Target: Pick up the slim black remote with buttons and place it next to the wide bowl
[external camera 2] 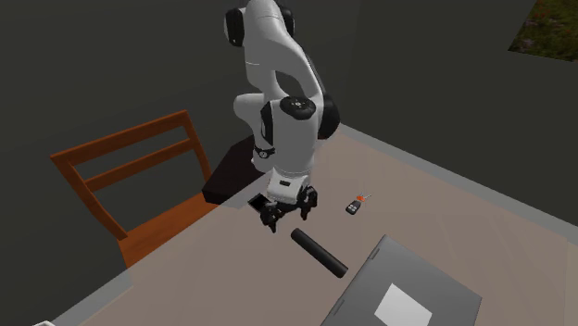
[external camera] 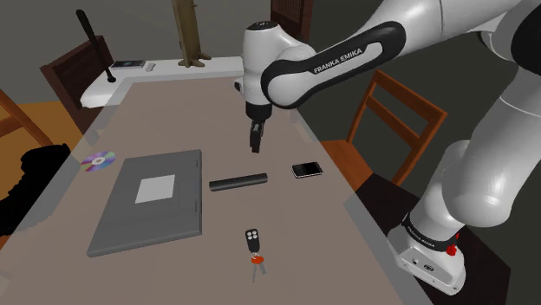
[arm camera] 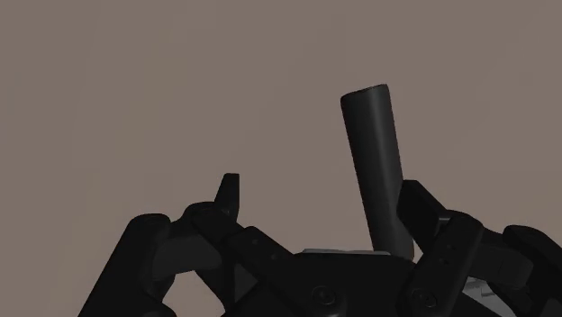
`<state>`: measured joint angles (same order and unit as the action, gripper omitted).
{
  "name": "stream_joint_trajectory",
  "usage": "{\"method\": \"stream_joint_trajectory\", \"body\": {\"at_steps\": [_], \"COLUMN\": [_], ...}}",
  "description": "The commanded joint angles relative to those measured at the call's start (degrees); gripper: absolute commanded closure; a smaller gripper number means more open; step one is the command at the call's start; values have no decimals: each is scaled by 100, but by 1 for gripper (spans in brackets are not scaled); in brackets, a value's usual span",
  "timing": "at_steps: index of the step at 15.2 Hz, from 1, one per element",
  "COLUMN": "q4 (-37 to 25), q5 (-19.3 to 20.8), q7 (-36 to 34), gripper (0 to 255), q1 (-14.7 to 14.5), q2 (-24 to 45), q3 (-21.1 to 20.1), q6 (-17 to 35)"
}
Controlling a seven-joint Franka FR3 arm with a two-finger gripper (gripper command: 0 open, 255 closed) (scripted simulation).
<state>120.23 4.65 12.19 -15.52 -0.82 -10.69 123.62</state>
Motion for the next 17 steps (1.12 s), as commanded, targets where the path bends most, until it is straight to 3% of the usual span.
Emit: {"method": "stream_joint_trajectory", "body": {"at_steps": [1,9,17], "q4": [-134,-892,-750], "q5": [75,526,692], "q7": [71,228,130], "gripper": [0,0,0], "q1": [-94,-547,-576], "q2": [271,1528,1888], "q3": [-95,-434,-374], "q6": [87,341,822]}}
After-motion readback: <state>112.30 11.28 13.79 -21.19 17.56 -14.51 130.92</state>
